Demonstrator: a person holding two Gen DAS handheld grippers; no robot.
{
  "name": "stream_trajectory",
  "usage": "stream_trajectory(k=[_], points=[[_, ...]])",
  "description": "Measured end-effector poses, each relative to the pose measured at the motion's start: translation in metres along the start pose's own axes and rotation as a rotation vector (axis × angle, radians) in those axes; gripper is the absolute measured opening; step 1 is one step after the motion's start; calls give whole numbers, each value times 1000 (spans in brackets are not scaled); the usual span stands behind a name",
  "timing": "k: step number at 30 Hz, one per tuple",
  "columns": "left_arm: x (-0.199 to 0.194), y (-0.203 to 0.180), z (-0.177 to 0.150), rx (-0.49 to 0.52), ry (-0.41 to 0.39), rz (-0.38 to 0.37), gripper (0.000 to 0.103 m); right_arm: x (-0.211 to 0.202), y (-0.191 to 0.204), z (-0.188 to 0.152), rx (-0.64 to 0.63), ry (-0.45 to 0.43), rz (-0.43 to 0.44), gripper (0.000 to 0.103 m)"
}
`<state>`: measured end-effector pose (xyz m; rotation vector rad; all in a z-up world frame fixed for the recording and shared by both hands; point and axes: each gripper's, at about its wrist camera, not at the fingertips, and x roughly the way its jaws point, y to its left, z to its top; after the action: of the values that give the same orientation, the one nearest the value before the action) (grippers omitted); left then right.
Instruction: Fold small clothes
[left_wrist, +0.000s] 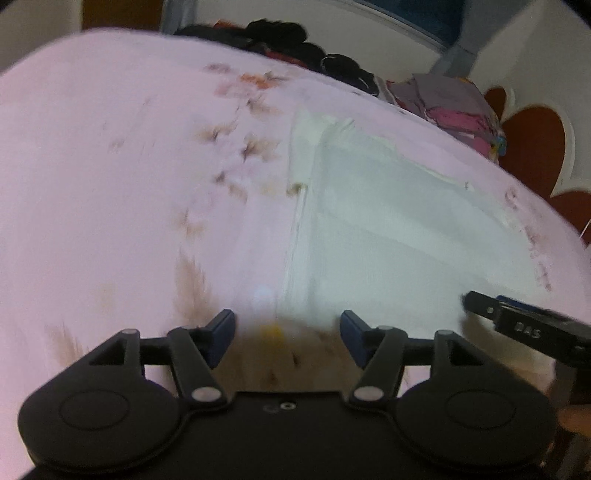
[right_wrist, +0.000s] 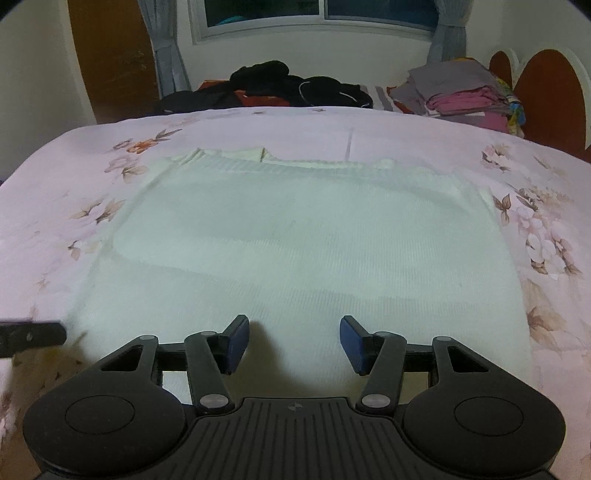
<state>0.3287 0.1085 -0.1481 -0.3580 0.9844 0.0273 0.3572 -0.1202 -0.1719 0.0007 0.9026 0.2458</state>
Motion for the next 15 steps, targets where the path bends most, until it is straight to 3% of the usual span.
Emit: stream_trajectory(k=[4, 7, 15], points=[[-2, -1, -22, -184, 49, -106, 60, -6, -11, -8, 0, -5, 36, 54], [9, -11, -30, -265, 44, -153, 60, -12, -21, -13, 5, -12, 60, 54], [49, -22, -16, -404, -76, -237, 59, -18, -27, -5, -22, -50, 90, 54]])
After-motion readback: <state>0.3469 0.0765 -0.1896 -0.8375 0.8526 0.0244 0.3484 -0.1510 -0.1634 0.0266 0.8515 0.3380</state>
